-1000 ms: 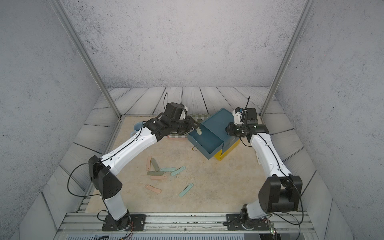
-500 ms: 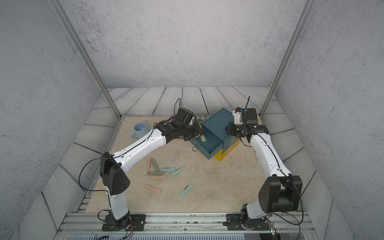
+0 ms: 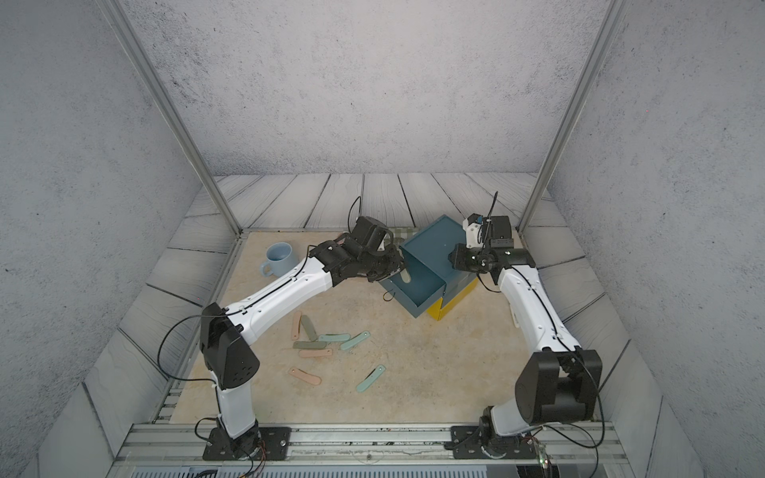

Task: Place the fruit knives into the drawer by color
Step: Place the fruit knife in the drawer.

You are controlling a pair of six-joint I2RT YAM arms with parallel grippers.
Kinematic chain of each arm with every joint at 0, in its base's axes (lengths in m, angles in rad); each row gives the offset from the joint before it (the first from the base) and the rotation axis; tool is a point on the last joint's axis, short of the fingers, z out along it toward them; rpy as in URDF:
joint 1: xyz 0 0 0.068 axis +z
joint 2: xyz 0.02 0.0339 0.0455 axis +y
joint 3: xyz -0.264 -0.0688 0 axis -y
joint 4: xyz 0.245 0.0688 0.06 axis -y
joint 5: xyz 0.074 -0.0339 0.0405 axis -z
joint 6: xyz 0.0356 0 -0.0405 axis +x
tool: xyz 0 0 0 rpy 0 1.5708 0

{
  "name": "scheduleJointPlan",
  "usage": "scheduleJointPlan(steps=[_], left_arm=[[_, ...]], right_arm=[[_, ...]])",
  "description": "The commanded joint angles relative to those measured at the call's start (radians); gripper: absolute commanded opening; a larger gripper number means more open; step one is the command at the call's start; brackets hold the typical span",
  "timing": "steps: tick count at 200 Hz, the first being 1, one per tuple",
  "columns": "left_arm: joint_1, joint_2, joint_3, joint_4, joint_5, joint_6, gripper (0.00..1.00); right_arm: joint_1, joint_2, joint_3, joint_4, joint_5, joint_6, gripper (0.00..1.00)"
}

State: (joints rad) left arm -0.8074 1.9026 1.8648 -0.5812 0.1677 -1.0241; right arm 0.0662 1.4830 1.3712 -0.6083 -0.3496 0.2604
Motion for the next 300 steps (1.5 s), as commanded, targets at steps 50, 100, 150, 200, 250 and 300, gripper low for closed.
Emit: scheduleJointPlan(steps=[50, 100, 150, 200, 250, 300], left_arm=[[-0.004, 0.039, 0.000, -0.021, -0.011, -0.009, 0.21], [-0.003, 0.047, 0.001, -0.023, -0.011, -0.011, 0.31], [-0.003, 0.051, 0.007, -0.022, -0.013, -0.010, 0.39], [-0.003, 0.056, 0.062, -0.025, -0.015, 0.012, 0.40], [-0.003, 0.046, 0.341, -0.149, -0.057, 0.154, 0.40], [0.044, -0.133, 0.252, -0.274, -0.139, 0.294, 0.43]], right_arm=[[0.000, 0.040, -0.058, -0.157, 0.042, -0.004, 0.20], [0.001, 0.042, -0.060, -0.156, 0.040, -0.004, 0.20], [0.001, 0.045, -0.060, -0.154, 0.040, -0.005, 0.20], [0.001, 0.043, -0.056, -0.160, 0.043, -0.007, 0.21], [0.001, 0.048, -0.048, -0.166, 0.049, -0.008, 0.21], [0.000, 0.044, -0.044, -0.177, 0.054, -0.010, 0.21]])
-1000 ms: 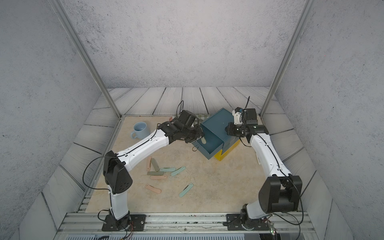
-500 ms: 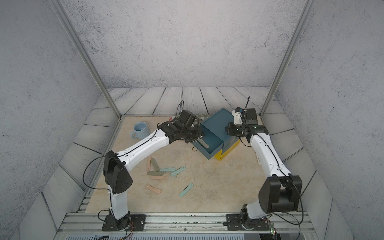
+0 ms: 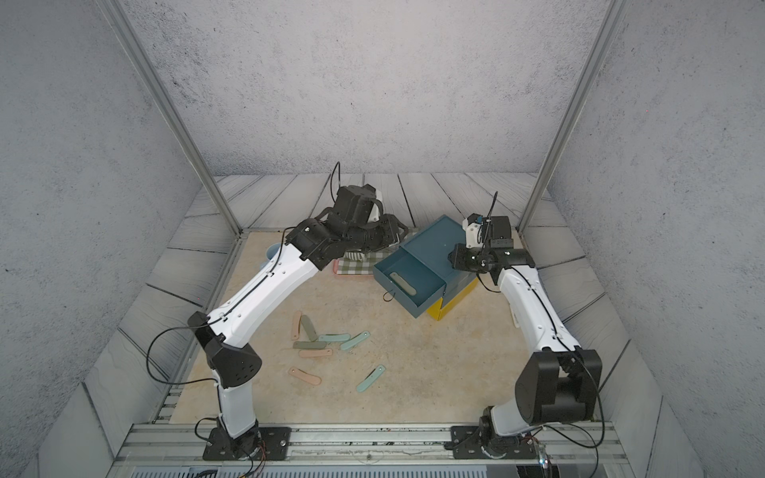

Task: Place the fruit knives into the drawer by color
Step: Place the fruit knife in the drawer, then pick up the fruit knife from the center of the board.

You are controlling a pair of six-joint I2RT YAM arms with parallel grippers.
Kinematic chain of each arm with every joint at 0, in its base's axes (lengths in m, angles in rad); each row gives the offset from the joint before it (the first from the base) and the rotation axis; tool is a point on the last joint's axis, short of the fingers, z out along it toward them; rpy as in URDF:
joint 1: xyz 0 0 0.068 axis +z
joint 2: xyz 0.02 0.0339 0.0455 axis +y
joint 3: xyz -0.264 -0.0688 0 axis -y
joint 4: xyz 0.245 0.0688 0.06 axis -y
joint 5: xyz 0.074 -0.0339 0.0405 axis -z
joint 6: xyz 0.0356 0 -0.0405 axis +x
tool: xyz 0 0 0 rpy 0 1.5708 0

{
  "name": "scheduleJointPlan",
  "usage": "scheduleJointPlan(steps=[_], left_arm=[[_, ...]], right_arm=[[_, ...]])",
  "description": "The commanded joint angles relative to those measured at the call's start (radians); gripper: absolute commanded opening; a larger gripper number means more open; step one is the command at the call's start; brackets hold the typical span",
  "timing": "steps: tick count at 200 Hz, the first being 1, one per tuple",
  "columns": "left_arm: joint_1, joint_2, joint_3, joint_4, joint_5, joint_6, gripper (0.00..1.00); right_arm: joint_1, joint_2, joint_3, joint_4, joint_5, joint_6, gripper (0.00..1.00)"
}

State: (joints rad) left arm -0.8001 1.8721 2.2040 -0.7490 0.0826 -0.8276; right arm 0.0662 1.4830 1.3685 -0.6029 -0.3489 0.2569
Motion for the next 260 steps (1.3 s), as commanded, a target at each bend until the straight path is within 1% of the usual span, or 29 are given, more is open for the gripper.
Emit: scheduleJointPlan(steps=[1, 14, 37, 51, 67, 90, 108, 121, 134, 151, 175, 202, 260], left_arm=[[0.039, -0.109, -0.097, -0.107, -0.054, 0.098, 0.43], [0.093, -0.190, -0.238, -0.105, -0.039, 0.086, 0.43], [0.206, -0.332, -0.543, -0.069, 0.003, 0.047, 0.43], [0.257, -0.390, -0.673, -0.079, 0.000, 0.052, 0.43], [0.287, -0.423, -0.774, -0.109, -0.017, 0.073, 0.44], [0.298, -0.414, -0.882, -0.136, -0.028, 0.090, 0.44], [0.317, -0.404, -0.970, -0.107, -0.029, 0.060, 0.46], [0.344, -0.392, -1.034, -0.054, -0.005, 0.047, 0.46], [0.370, -0.364, -1.070, -0.022, 0.018, 0.043, 0.46], [0.391, -0.301, -1.063, -0.041, 0.038, 0.069, 0.47], [0.397, -0.209, -1.047, -0.053, 0.018, 0.107, 0.50], [0.402, -0.132, -1.040, -0.043, 0.000, 0.113, 0.52], [0.418, -0.086, -1.041, -0.033, -0.035, 0.111, 0.53]], right_arm=[[0.001, 0.044, -0.042, -0.184, 0.053, -0.007, 0.21], [0.001, 0.038, -0.039, -0.190, 0.054, -0.011, 0.21], [0.001, 0.024, -0.039, -0.202, 0.062, -0.016, 0.21], [0.001, 0.019, -0.037, -0.210, 0.066, -0.019, 0.21], [0.001, 0.015, -0.039, -0.213, 0.067, -0.018, 0.21], [0.001, 0.012, -0.047, -0.212, 0.066, -0.015, 0.22], [0.001, 0.010, -0.052, -0.213, 0.070, -0.014, 0.22], [0.001, 0.010, -0.054, -0.213, 0.071, -0.016, 0.22], [0.001, 0.010, -0.055, -0.215, 0.071, -0.017, 0.22], [0.001, 0.014, -0.050, -0.218, 0.071, -0.022, 0.22], [0.000, 0.017, -0.049, -0.218, 0.071, -0.022, 0.23], [0.001, 0.015, -0.055, -0.218, 0.078, -0.024, 0.23], [0.001, 0.024, -0.052, -0.215, 0.073, -0.027, 0.24]])
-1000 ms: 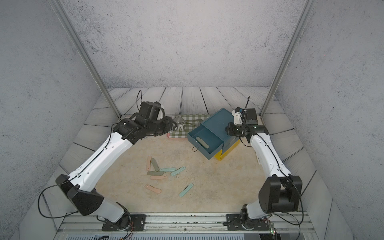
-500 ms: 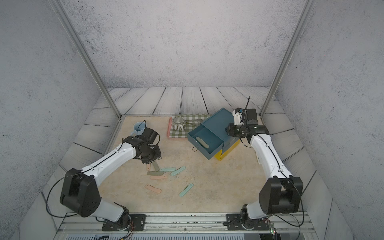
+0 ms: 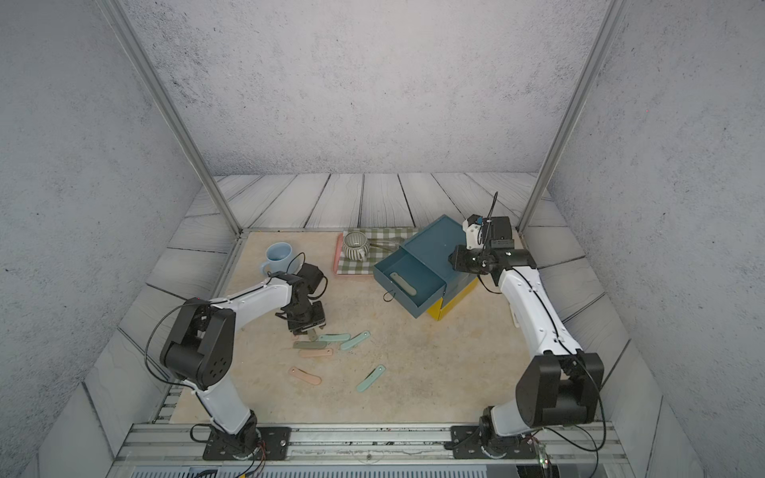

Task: Place the fruit knives into the drawer by color
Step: Pick up the fruit knife from the center of the board.

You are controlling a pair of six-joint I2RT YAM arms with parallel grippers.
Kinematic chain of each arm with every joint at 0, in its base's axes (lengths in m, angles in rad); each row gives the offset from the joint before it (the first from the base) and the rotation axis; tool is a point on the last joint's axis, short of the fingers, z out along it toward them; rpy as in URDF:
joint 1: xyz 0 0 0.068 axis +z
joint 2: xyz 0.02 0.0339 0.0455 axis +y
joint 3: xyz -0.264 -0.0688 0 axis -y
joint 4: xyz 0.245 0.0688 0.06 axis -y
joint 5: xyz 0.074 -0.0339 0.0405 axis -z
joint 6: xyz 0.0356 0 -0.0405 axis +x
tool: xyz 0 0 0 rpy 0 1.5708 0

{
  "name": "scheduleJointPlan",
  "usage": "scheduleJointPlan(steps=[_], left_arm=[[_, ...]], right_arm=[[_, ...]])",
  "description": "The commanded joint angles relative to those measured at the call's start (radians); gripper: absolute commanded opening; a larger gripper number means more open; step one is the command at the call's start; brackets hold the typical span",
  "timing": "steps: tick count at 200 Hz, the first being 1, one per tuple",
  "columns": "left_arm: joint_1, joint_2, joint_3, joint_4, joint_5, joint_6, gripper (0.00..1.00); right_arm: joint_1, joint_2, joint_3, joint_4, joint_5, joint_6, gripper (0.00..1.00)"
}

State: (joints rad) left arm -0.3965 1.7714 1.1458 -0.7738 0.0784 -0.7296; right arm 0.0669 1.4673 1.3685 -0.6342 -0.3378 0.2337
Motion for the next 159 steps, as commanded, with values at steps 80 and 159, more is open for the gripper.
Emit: scheduleJointPlan(steps=[80, 159], left_arm=[[0.056, 0.069, 0.030, 0.004, -0.039, 0.060, 0.52], [0.076, 0.118, 0.026, 0.034, -0.014, 0.085, 0.41]], right_arm=[[0.000, 0.046, -0.051, -0.185, 0.064, -0.005, 0.24], [0.000, 0.049, -0.046, -0.186, 0.068, -0.003, 0.24]])
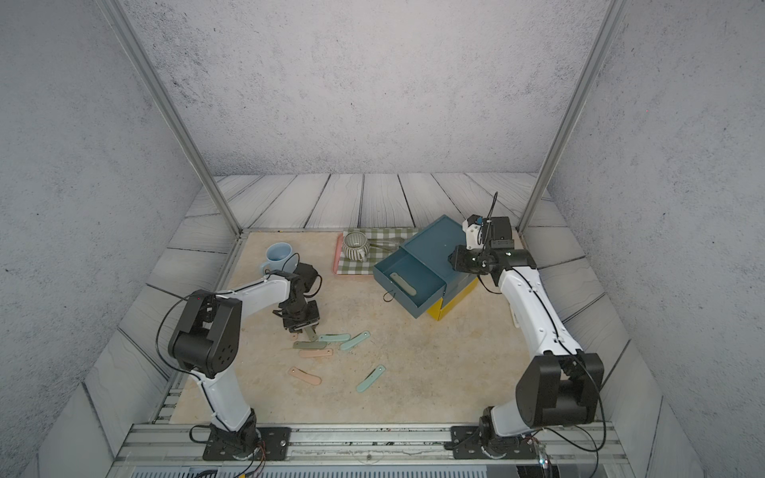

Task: Place the fruit knives into the drawer by color
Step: Pick up the fruit knife from the center of the board.

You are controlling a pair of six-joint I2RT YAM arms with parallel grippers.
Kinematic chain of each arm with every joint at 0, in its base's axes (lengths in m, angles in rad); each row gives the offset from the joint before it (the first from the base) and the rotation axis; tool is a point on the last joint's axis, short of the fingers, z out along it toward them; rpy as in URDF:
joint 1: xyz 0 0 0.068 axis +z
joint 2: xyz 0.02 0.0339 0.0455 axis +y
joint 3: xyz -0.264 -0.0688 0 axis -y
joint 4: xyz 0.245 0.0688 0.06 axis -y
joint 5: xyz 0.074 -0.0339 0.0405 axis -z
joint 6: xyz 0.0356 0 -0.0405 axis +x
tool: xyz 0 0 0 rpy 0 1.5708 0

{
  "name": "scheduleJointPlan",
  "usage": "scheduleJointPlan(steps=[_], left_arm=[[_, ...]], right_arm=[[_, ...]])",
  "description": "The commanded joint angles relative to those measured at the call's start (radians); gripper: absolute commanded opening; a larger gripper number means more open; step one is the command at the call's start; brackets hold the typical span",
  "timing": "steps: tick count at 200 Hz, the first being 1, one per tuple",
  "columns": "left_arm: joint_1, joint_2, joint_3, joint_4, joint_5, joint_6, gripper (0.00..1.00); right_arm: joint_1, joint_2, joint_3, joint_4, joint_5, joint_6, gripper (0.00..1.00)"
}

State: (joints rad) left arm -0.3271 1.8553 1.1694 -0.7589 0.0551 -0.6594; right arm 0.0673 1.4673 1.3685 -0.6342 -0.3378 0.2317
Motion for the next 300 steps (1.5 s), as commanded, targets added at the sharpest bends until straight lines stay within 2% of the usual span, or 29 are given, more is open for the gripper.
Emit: scheduleJointPlan(steps=[1, 72, 87, 116, 150, 300], left_arm=[[0.007, 0.034, 0.002, 0.019, 0.009, 0.016, 0.41], [0.002, 0.036, -0.056, 0.057, 0.039, 0.009, 0.38], [0.002, 0.041, -0.063, 0.062, 0.040, 0.009, 0.34], [0.002, 0.048, -0.063, 0.068, 0.042, 0.010, 0.19], [0.002, 0.044, -0.053, 0.065, 0.041, 0.012, 0.12], [0.002, -0.155, 0.109, -0.055, 0.079, 0.003, 0.11]], right_arm=[[-0.001, 0.049, -0.046, -0.186, 0.068, -0.002, 0.24], [0.000, 0.047, -0.049, -0.184, 0.066, 0.000, 0.25], [-0.001, 0.047, -0.052, -0.185, 0.066, 0.000, 0.25], [-0.001, 0.044, -0.051, -0.187, 0.068, 0.000, 0.25], [0.000, 0.042, -0.054, -0.187, 0.068, -0.001, 0.25], [-0.001, 0.035, -0.052, -0.186, 0.062, 0.002, 0.25]])
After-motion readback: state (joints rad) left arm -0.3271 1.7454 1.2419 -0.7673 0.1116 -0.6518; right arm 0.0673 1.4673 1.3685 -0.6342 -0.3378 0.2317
